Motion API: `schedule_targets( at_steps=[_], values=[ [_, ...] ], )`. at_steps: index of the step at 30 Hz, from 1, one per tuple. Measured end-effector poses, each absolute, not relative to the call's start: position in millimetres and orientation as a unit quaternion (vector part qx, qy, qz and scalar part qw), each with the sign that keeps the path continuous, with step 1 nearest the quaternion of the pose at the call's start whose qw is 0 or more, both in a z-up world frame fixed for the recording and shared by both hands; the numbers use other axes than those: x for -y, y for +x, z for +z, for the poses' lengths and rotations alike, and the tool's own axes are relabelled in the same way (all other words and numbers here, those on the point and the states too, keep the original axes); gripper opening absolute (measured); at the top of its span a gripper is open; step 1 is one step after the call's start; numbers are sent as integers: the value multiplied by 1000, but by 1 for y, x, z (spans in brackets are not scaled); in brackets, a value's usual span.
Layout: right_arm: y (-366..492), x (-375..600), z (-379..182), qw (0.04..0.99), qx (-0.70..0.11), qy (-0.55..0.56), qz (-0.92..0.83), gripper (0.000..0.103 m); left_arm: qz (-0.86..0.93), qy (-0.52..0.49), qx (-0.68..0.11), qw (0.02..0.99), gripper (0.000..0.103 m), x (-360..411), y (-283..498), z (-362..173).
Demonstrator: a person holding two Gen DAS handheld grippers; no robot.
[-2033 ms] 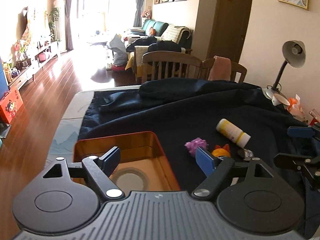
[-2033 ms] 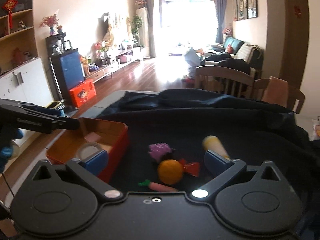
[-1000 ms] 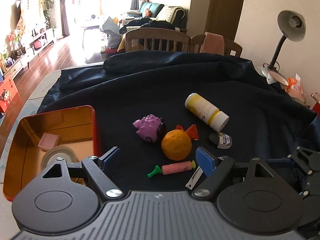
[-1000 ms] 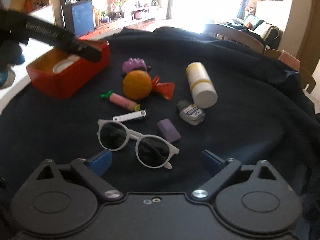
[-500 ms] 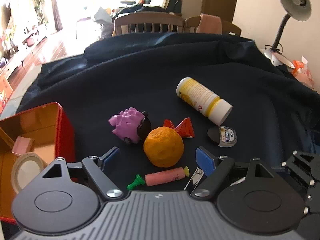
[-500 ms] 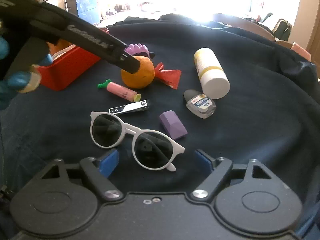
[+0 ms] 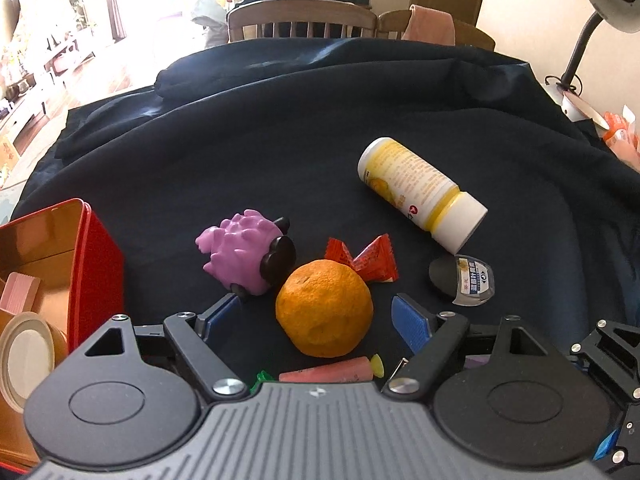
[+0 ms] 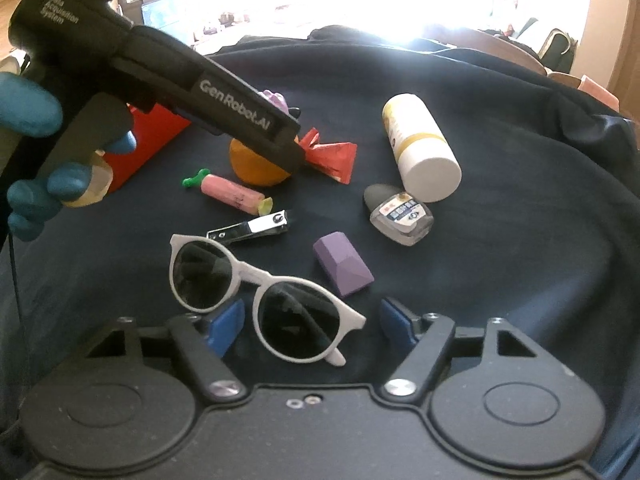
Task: Organize rigid objects
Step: 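Withdraw both tools from the tin toward the remaining objects, then grasp the orange with the left tool while the right tool grasps the white sunglasses, then carry the orange and sunglasses into the red tin and release both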
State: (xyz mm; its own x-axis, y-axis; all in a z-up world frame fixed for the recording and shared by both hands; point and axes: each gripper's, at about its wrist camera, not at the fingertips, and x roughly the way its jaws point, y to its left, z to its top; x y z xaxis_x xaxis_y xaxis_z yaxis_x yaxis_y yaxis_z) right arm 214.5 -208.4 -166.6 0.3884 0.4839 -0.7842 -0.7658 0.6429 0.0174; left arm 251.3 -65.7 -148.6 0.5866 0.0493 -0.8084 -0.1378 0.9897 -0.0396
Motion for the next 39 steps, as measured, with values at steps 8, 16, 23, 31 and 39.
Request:
schedule_targets(
  at_steps=[8, 16, 23, 31, 39],
  values=[
    [214, 213, -164, 822, -399, -170, 371, 60, 48, -51, -454, 888, 82, 65, 255, -151],
    [212, 211, -164, 825, -398, -170, 365, 58, 40, -52, -458, 887, 55, 65, 255, -150],
    [208, 216, -159, 832, -390, -161, 360, 57, 37, -53, -460, 886, 54, 64, 250, -149],
    [204, 229, -149, 843, -383, -139, 351, 57, 51, -69, -474, 876, 54, 58, 230, -146],
    [196, 241, -130, 855, -371, -119, 341, 57, 60, -91, -468, 877, 54, 46, 202, -133]
  ],
)
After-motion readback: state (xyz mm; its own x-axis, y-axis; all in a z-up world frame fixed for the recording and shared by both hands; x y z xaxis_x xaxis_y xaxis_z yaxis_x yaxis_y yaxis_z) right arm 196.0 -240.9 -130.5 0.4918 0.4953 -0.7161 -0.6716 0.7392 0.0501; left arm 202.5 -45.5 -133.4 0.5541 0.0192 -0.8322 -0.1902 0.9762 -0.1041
